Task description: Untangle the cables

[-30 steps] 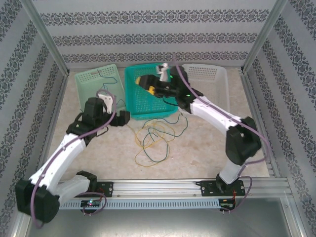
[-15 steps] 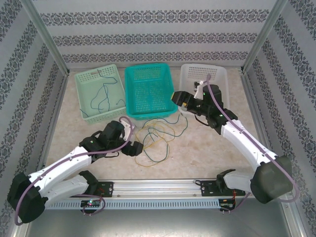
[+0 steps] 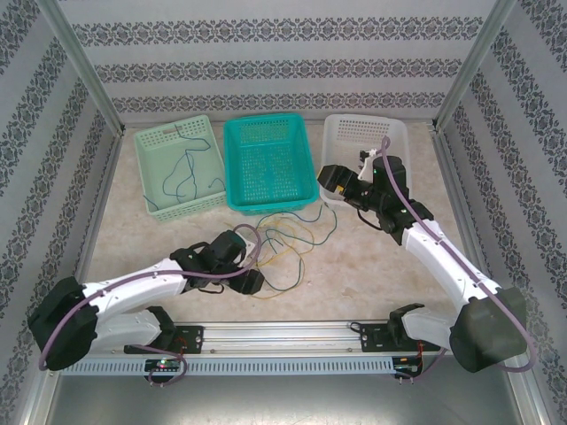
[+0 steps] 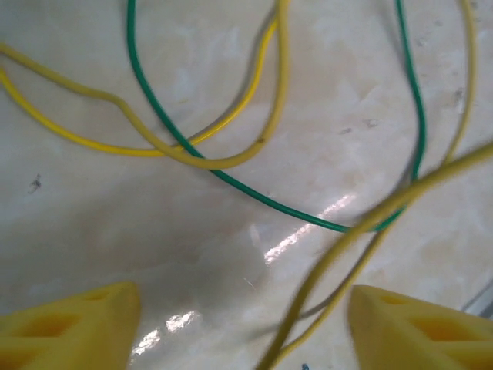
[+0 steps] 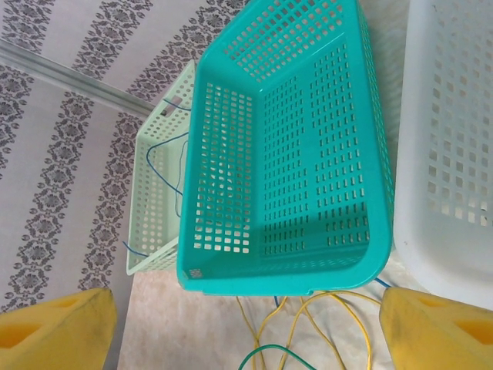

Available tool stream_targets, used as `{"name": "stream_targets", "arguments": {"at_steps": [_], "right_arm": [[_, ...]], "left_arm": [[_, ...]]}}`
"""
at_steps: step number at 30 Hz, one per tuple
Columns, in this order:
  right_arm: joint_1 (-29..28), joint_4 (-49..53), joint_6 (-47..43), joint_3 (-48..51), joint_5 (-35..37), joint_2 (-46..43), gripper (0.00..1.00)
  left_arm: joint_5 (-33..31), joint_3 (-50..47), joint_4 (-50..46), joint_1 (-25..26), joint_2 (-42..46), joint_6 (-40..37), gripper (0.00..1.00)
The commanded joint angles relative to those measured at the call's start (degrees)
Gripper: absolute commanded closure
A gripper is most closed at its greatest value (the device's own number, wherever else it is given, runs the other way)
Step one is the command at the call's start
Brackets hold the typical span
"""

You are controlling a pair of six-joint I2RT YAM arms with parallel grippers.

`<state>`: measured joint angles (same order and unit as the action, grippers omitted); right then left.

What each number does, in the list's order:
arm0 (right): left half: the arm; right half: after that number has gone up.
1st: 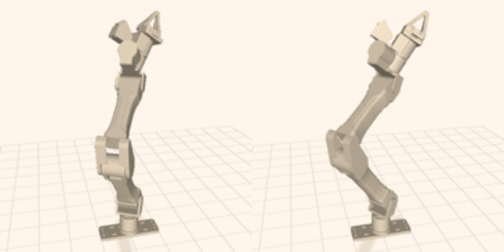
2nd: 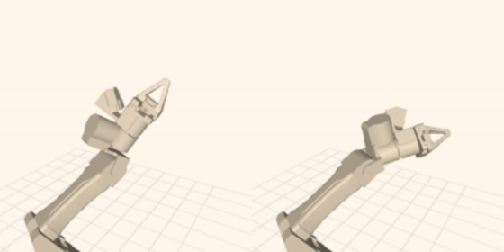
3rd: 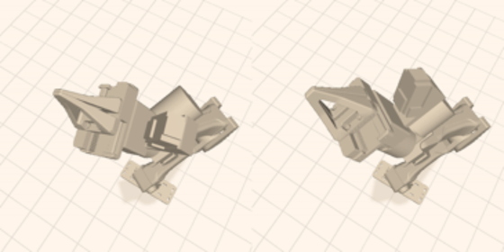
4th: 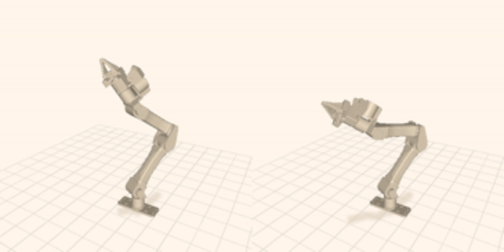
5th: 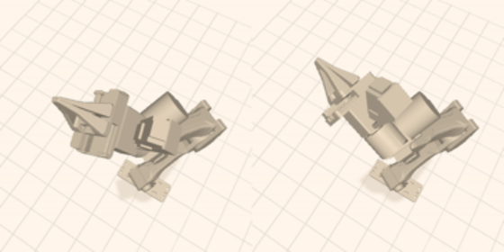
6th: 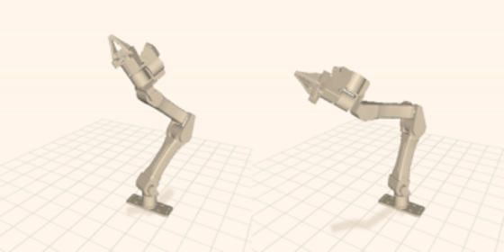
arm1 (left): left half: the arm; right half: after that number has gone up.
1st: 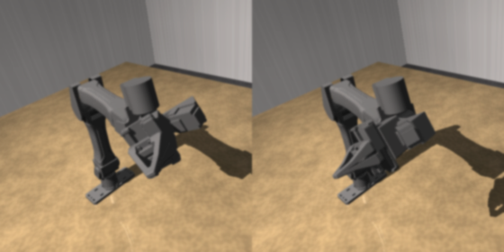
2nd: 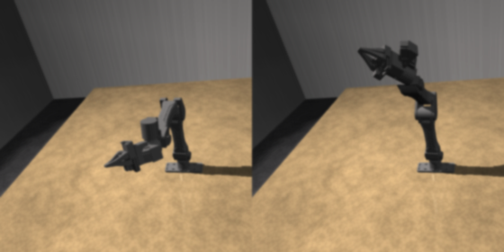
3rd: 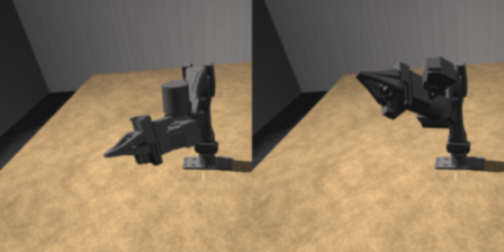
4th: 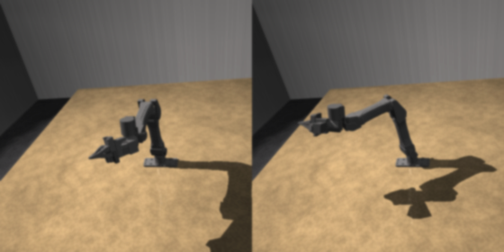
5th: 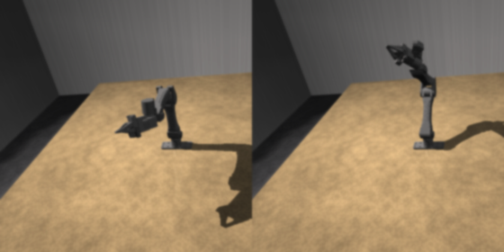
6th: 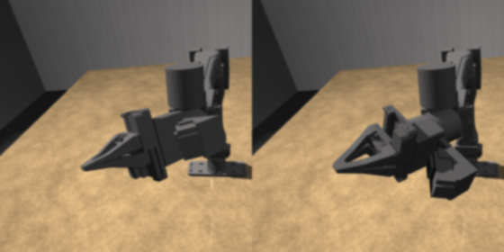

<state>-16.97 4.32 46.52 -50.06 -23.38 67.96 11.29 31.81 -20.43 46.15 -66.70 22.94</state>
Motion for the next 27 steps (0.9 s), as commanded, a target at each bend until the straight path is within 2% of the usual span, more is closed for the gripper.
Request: {"name": "stream_targets", "arguments": {"at_steps": [1, 4, 8, 13, 18, 27], "right_arm": [[0.41, -0.59, 0.42, 0.76, -0.24, -0.64, 0.11], [-0.09, 1.91, -1.98, 0.21, -0.42, -0.33, 0.11], [-3.39, 7.4, -6.53, -0.35, 4.23, 0.05, 0.11], [-7.46, 7.34, -7.48, 1.76, 5.72, 2.91, 0.12], [-9.21, 6.59, -5.66, 3.29, 5.84, 6.15, 0.13], [-8.62, 4.88, -4.4, 4.66, 8.0, 1.08, 0.1]], "left_arm": [[-3.35, -0.28, 3.02, 0.75, -0.62, 2.19, 0.57], [-5.37, 0.6, 3.46, 0.71, 2.1, 2.47, 0.82], [-9.08, 5.72, -2.79, 0.69, 7.07, -0.71, 0.9], [-9.48, 13.64, -9.77, 0.42, 9.96, -5.46, 0.93], [-7.2, 18.92, -11.2, 0.09, 9.4, -5.57, 0.94], [-2.91, 25.49, -9.02, -1.58, 9.77, -4.83, 0.95]]}}
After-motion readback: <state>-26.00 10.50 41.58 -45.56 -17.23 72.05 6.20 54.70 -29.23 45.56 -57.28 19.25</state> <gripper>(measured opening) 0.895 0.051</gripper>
